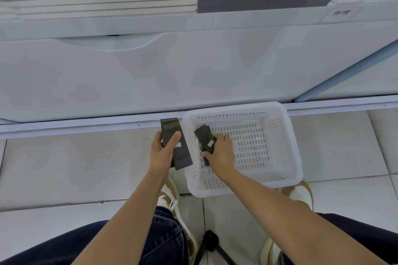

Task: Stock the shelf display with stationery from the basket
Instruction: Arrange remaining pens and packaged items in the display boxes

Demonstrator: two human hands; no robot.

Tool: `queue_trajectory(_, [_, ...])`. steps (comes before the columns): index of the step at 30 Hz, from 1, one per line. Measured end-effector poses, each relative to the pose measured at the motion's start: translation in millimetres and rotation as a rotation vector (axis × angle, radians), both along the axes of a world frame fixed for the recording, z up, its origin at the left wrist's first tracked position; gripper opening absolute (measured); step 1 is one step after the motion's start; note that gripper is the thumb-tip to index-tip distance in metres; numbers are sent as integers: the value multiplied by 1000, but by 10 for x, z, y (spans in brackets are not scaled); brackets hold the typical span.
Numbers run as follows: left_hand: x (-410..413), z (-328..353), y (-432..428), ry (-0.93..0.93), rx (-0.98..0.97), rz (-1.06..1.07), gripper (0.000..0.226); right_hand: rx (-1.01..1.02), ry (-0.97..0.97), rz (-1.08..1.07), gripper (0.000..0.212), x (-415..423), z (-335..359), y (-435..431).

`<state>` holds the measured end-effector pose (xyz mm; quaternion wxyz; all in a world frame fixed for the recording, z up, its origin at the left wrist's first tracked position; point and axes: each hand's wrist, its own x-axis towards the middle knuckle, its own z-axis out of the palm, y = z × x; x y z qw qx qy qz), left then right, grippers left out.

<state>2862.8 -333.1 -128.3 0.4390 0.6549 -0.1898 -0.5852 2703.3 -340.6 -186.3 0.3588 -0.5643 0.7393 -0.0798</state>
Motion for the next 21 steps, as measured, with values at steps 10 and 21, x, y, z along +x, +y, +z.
queue_trajectory(10, [17, 36, -42, -45, 15, -15, 16, 190, -470, -231, 44, -174, 274, -233])
queue_trajectory(21, [-286, 857, -198, 255, -54, -20, 39, 144, -791, 47, 44, -169, 1651, -477])
